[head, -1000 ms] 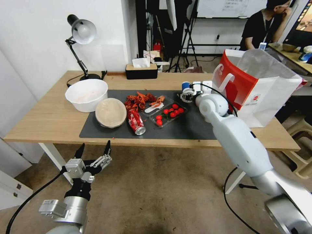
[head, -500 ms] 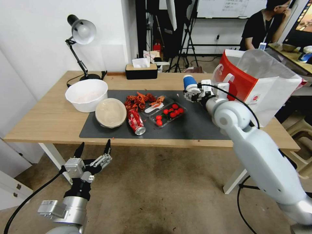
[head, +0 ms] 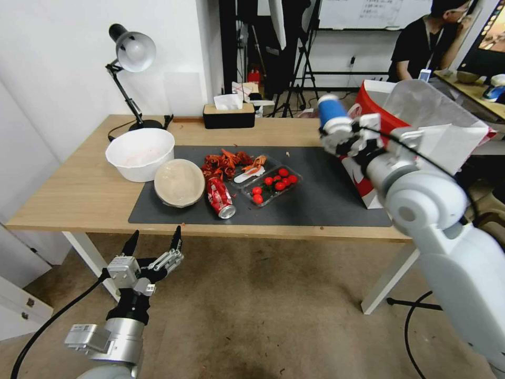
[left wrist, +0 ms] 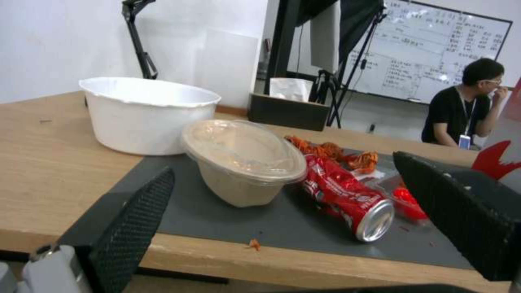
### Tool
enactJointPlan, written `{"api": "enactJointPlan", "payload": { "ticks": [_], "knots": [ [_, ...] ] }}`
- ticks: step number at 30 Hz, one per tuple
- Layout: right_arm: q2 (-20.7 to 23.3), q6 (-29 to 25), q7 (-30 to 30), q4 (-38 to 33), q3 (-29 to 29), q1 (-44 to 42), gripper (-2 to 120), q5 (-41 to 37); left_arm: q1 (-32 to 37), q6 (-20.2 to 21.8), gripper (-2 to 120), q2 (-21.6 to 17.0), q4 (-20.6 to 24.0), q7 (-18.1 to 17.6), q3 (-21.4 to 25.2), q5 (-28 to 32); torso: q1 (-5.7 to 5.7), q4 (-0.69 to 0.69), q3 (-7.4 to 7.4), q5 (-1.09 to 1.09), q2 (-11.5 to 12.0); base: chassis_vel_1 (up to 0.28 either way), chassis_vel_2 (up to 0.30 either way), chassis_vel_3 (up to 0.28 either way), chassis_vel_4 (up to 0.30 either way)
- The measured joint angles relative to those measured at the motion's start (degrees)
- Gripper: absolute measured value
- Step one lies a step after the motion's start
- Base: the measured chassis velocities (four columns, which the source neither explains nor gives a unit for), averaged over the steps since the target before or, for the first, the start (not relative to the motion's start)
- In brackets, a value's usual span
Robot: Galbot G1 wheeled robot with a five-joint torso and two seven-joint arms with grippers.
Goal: Pick up the trash from the table and place it into the takeout bag.
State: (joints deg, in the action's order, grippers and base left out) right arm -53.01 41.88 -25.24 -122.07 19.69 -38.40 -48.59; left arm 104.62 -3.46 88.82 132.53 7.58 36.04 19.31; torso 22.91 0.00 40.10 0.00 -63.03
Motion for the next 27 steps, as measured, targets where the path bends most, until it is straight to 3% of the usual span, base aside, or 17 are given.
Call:
{"api": "enactJointPlan", "payload": {
  "ticks": [12,26,27],
  "knots": [
    [2.66,-0.02,-5.35,7.91,4.09,7.76,68,-3.63,-0.21,-1.66,100,-0.1,-0.58,2.01,-0.16,0.92,0.01,0.0,0.01,0.0,0.0,0.0,0.0,0.0,0.0],
    [5.1,-0.02,-6.72,11.42,7.47,6.64,68,-5.81,-0.63,-1.89,100,-0.55,-0.94,2.53,-0.58,1.34,0.01,0.0,0.01,0.0,0.0,0.0,0.0,0.0,0.0],
    [5.26,-0.02,-6.7,11.41,7.71,6.32,73,-5.94,-0.58,-1.89,100,-0.48,-0.8,2.53,-0.68,1.32,0.01,0.0,0.0,0.0,0.0,0.0,0.0,0.0,0.0]
  ]
}}
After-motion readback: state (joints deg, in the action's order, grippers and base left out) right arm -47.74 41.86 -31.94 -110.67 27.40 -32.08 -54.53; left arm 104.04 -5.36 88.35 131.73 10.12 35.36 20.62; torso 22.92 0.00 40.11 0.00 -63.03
